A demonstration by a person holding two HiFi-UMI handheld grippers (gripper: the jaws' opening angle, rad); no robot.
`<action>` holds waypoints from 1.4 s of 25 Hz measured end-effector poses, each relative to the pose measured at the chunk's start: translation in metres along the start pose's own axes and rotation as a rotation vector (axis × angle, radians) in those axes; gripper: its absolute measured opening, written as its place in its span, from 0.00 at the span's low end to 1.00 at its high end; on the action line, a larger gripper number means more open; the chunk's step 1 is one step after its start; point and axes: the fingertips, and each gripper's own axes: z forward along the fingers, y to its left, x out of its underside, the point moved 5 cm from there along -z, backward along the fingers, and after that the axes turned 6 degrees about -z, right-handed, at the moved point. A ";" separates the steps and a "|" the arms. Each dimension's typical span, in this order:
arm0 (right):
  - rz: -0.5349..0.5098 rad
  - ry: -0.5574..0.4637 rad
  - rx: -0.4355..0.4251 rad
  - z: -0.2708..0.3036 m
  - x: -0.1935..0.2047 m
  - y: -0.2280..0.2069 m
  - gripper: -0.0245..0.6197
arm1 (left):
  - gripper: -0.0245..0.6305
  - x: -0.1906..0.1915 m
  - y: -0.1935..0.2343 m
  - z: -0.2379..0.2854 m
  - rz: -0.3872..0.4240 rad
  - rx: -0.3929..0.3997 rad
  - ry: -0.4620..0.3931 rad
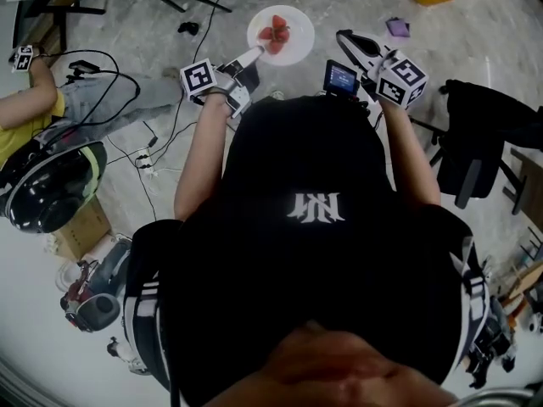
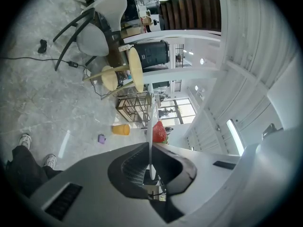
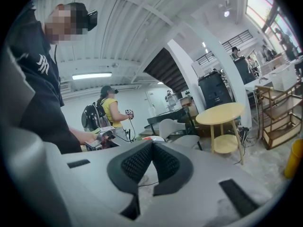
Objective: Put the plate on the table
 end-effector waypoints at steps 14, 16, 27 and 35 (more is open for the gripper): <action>0.008 0.004 -0.004 0.003 0.003 -0.003 0.03 | 0.06 0.000 0.004 -0.002 -0.008 -0.004 -0.007; 0.008 0.006 -0.007 0.004 0.003 -0.004 0.03 | 0.06 -0.001 0.005 -0.002 -0.008 -0.008 -0.009; -0.062 -0.022 -0.052 -0.030 -0.003 0.007 0.03 | 0.06 0.038 -0.008 -0.009 0.020 0.012 -0.089; -0.090 -0.100 -0.022 -0.084 0.020 0.049 0.03 | 0.06 0.096 -0.003 -0.037 0.052 0.053 -0.126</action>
